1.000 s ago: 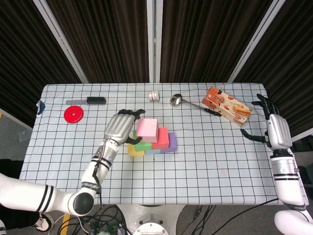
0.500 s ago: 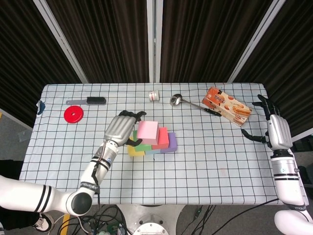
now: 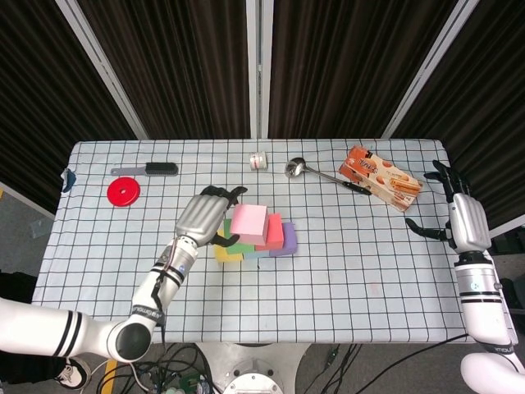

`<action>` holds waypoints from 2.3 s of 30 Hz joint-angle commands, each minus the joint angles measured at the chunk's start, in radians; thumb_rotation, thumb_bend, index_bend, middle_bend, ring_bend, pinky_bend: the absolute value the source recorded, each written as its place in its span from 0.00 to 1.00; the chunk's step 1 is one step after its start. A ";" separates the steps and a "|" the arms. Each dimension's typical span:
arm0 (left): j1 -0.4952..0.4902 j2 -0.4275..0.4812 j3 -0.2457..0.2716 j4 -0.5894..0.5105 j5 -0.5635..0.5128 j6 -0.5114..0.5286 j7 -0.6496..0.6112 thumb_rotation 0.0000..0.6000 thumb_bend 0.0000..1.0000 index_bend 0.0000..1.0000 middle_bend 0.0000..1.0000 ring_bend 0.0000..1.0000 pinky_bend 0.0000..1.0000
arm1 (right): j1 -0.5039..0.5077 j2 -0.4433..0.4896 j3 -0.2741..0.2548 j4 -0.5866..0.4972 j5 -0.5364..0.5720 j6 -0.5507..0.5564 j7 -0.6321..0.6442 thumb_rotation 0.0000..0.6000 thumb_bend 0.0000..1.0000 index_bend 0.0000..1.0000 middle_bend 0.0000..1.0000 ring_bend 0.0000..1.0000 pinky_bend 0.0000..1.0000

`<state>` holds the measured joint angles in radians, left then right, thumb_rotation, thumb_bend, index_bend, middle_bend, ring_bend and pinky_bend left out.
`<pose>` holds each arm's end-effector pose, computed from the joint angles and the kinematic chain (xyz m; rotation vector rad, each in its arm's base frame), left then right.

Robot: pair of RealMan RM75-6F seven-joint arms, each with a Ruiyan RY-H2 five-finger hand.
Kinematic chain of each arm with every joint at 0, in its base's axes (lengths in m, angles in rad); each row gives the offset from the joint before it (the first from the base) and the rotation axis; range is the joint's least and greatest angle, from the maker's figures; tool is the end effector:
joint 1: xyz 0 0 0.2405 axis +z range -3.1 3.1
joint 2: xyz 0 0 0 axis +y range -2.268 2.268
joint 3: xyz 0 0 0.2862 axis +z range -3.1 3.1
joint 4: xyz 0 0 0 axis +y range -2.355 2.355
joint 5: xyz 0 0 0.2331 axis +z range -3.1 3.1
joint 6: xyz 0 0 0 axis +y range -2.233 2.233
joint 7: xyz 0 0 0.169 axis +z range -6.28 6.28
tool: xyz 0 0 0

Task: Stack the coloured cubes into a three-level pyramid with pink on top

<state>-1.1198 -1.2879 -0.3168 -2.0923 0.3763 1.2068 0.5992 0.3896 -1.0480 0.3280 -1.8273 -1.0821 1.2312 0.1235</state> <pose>-0.0062 0.3733 0.0337 -1.7911 -1.1811 -0.9827 -0.2511 -0.3512 0.1770 1.1767 -1.1773 1.2482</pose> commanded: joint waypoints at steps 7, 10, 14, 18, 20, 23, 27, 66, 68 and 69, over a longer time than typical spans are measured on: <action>0.007 0.004 0.000 -0.007 0.024 -0.001 -0.018 1.00 0.19 0.11 0.22 0.13 0.12 | -0.001 -0.001 0.000 -0.001 0.002 -0.002 -0.007 1.00 0.10 0.00 0.20 0.00 0.00; 0.009 0.006 0.001 -0.008 0.025 -0.005 -0.023 1.00 0.19 0.11 0.20 0.12 0.12 | 0.000 -0.002 0.001 -0.001 0.003 -0.003 -0.009 1.00 0.10 0.00 0.19 0.00 0.00; 0.013 0.019 0.001 -0.020 0.030 -0.009 -0.028 1.00 0.19 0.10 0.19 0.11 0.11 | 0.000 -0.002 0.002 -0.003 0.004 -0.003 -0.010 1.00 0.11 0.00 0.20 0.00 0.00; 0.029 0.072 0.018 -0.076 0.039 0.000 -0.011 1.00 0.19 0.10 0.17 0.09 0.10 | 0.004 0.012 0.011 -0.024 0.005 -0.007 -0.016 1.00 0.10 0.00 0.20 0.00 0.00; 0.047 0.116 0.046 -0.119 0.051 0.023 0.017 1.00 0.19 0.10 0.16 0.08 0.09 | 0.008 0.026 0.017 -0.047 0.001 -0.007 -0.028 1.00 0.10 0.00 0.20 0.00 0.00; 0.095 0.187 0.084 -0.183 0.077 0.071 0.024 1.00 0.19 0.10 0.15 0.07 0.08 | 0.024 0.060 0.031 -0.103 0.004 -0.017 -0.064 1.00 0.10 0.00 0.20 0.00 0.00; 0.189 0.282 0.113 -0.213 0.126 0.092 -0.057 1.00 0.19 0.10 0.15 0.07 0.08 | 0.071 0.086 0.069 -0.181 0.046 -0.039 -0.123 1.00 0.10 0.00 0.20 0.00 0.00; 0.817 0.149 0.320 0.610 0.936 0.105 -0.964 1.00 0.06 0.11 0.14 0.06 0.08 | 0.822 -0.276 0.084 -0.252 0.899 -0.010 -0.673 1.00 0.09 0.00 0.11 0.00 0.00; 0.823 0.146 0.319 0.619 0.941 0.101 -0.973 1.00 0.06 0.11 0.14 0.05 0.08 | 0.827 -0.287 0.085 -0.246 0.901 0.000 -0.677 1.00 0.10 0.00 0.12 0.00 0.00; 0.827 0.144 0.316 0.624 0.944 0.098 -0.979 1.00 0.06 0.11 0.14 0.05 0.08 | 0.830 -0.292 0.085 -0.244 0.903 0.004 -0.681 1.00 0.10 0.00 0.13 0.00 0.00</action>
<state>-0.2955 -1.1417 0.0011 -1.4705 1.3180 1.3070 -0.3770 1.2177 -1.3380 0.4131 -2.0731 -0.1806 1.2330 -0.5556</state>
